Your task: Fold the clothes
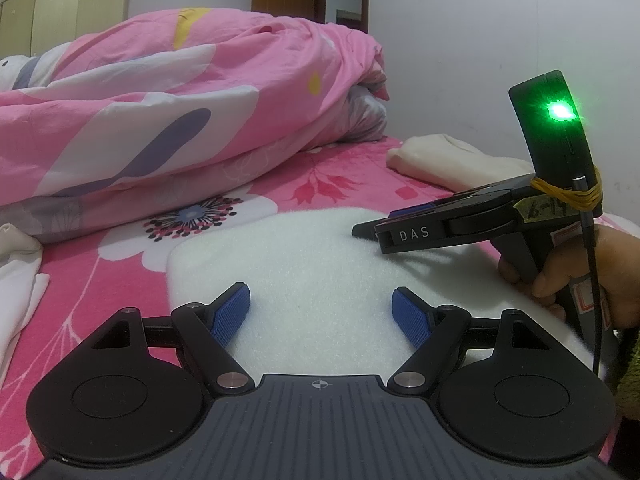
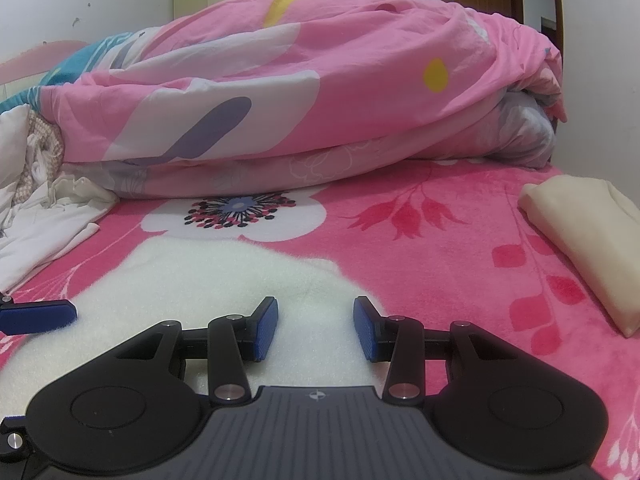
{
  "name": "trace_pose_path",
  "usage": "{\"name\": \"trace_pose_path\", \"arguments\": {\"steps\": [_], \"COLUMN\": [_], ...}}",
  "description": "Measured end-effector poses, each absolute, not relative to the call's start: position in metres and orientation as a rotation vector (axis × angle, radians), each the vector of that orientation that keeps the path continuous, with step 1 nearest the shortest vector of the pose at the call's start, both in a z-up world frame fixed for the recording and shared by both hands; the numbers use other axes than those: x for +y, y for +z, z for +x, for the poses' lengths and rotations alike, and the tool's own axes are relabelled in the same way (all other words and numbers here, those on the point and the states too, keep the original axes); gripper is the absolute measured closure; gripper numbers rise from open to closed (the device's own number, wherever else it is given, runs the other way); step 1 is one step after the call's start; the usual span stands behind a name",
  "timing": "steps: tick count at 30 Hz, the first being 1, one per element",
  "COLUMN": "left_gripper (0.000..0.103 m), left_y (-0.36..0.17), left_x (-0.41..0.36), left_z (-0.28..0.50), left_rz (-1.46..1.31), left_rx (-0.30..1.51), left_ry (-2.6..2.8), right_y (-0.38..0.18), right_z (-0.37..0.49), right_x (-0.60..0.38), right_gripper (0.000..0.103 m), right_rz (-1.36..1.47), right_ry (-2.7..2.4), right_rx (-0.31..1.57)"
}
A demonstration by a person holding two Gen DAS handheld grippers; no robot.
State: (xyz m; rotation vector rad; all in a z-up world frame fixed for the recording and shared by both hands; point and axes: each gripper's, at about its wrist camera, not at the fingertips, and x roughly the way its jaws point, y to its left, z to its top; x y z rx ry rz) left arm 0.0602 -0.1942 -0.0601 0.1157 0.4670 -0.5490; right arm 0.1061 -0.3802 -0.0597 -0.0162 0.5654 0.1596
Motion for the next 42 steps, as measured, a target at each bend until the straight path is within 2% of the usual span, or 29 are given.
{"name": "trace_pose_path", "arguments": {"steps": [10,20,32,42], "left_gripper": [0.024,0.023,0.023,0.022], "left_y": [-0.059,-0.058,-0.054,-0.049], "left_x": [-0.193,-0.192,-0.197,-0.201], "left_z": [0.061,0.063,0.064,0.070], "left_rz": [0.115,0.112,0.124,0.142], "left_rx": [0.475,0.485,0.527,0.579], "left_ry": [-0.553,-0.566,-0.551,-0.536], "right_y": [-0.056,-0.023,-0.050,-0.022], "right_z": [0.105,0.066,0.051,0.011], "right_x": [-0.379,-0.389,-0.399,-0.386], "right_gripper": [0.059,0.060,0.056,0.059], "right_rz": [-0.020,0.025,0.092,0.012], "right_ry": [0.155,0.133,0.127,0.146], "right_rx": [0.570,0.516,0.583,0.466]}}
